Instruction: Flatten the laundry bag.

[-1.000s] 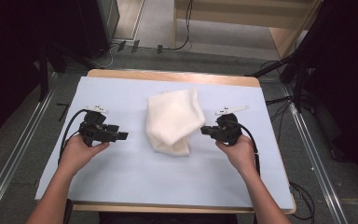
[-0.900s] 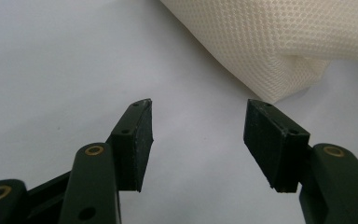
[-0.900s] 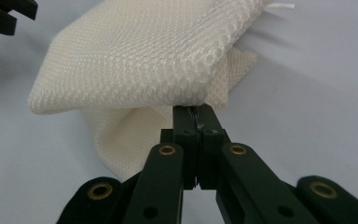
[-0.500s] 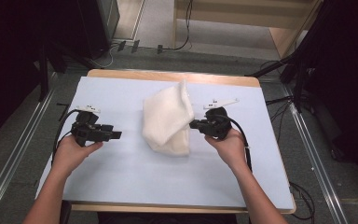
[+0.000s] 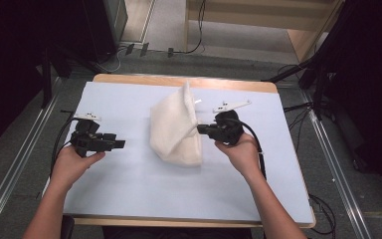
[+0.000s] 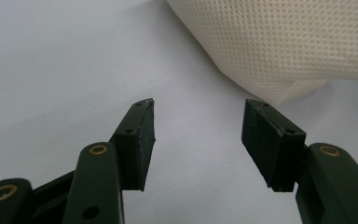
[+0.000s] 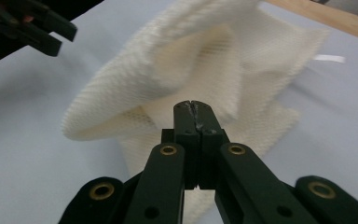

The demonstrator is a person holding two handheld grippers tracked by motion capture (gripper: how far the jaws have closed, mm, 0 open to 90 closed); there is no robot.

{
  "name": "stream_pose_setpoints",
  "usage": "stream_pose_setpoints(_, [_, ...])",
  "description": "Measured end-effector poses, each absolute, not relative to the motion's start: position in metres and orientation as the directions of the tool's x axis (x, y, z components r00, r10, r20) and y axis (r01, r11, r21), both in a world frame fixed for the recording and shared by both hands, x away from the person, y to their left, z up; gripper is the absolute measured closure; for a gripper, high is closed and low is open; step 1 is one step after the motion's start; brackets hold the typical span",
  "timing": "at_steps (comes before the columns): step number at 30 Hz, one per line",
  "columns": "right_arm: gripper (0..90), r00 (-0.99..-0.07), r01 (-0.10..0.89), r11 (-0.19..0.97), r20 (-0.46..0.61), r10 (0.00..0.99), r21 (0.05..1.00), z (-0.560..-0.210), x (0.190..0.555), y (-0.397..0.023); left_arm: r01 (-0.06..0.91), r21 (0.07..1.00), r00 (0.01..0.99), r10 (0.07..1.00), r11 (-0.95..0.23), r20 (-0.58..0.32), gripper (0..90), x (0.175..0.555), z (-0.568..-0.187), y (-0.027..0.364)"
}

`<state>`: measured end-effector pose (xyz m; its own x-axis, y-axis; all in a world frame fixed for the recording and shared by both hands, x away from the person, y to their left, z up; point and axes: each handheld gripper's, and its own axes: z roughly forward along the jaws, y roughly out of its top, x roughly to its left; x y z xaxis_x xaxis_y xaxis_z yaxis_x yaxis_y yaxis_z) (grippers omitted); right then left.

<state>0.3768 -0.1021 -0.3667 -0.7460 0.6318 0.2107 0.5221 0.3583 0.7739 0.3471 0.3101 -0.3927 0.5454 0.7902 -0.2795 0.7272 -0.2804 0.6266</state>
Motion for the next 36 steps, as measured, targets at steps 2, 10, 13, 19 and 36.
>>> stream_pose_setpoints(2, [90.0, -0.722, 0.542, 0.336, 0.222, 0.656, 0.771, -0.371, 0.382, -0.112, 0.727, 0.626, 0.546, 0.791, -0.282, -0.278, 45.3, 0.347, -0.393, 0.31])
stream_pose_setpoints(10, [90.0, -0.716, 0.574, 0.371, 0.227, 0.66, 0.73, -0.391, 0.391, -0.099, 0.729, 0.623, 0.544, 0.792, -0.282, -0.277, 45.7, 0.347, -0.392, 0.312])
stream_pose_setpoints(13, [90.0, -0.732, 0.558, 0.378, 0.224, 0.643, 0.739, -0.389, 0.391, -0.089, 0.724, 0.631, 0.538, 0.799, -0.277, -0.267, 48.3, 0.346, -0.391, 0.316])
stream_pose_setpoints(19, [90.0, -0.757, 0.534, 0.383, 0.225, 0.613, 0.754, -0.383, 0.389, -0.075, 0.738, 0.624, 0.519, 0.807, -0.257, -0.282, 51.8, 0.344, -0.393, 0.329])
stream_pose_setpoints(36, [82.8, -0.773, 0.534, 0.42, 0.222, 0.594, 0.734, -0.395, 0.396, -0.058, 0.738, 0.643, 0.493, 0.815, -0.205, -0.306, 52.6, 0.329, -0.391, 0.353])
